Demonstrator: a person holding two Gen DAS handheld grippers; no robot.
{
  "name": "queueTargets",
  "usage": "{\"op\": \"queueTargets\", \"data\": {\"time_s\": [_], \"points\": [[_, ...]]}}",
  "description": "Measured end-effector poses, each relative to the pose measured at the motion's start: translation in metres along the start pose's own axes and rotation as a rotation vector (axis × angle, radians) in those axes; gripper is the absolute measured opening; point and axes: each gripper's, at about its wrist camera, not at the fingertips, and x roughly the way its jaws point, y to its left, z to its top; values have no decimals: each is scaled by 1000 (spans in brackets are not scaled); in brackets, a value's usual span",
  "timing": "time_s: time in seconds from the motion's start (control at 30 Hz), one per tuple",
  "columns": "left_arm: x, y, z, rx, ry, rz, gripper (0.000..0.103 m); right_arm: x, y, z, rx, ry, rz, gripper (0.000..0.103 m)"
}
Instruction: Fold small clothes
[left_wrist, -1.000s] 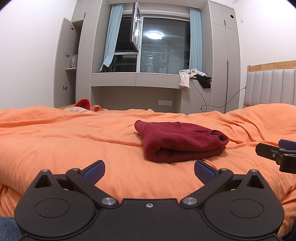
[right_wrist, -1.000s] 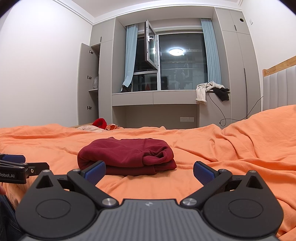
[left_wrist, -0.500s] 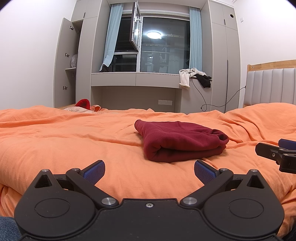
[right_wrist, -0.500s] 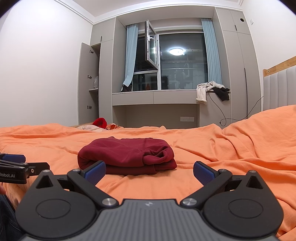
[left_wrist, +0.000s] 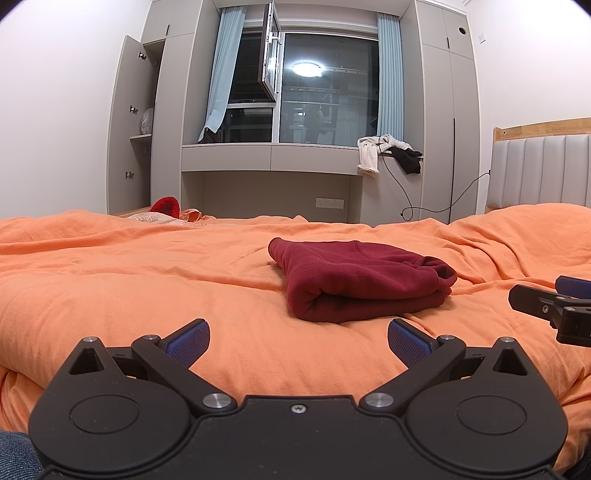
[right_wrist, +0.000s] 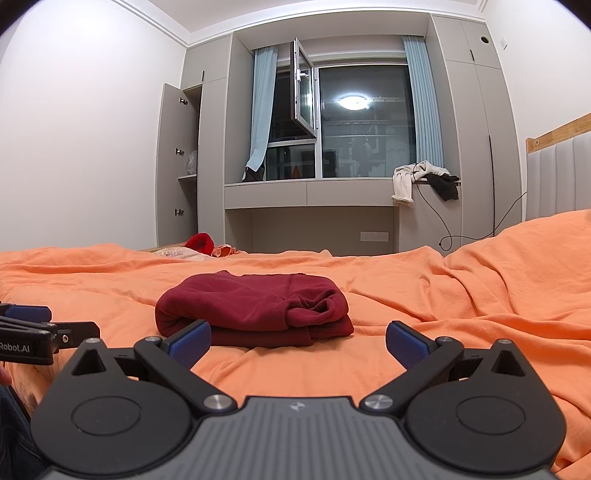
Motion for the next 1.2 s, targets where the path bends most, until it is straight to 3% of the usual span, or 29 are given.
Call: {"op": "queueTargets", "data": {"time_s": [0.17, 1.2], "points": [[-1, 2, -2, -17, 6, -25, 102, 0, 1, 1, 0, 0, 0, 103], [-4, -2, -1, 32, 21, -10, 102, 0, 1, -1, -3, 3, 1, 103]]}}
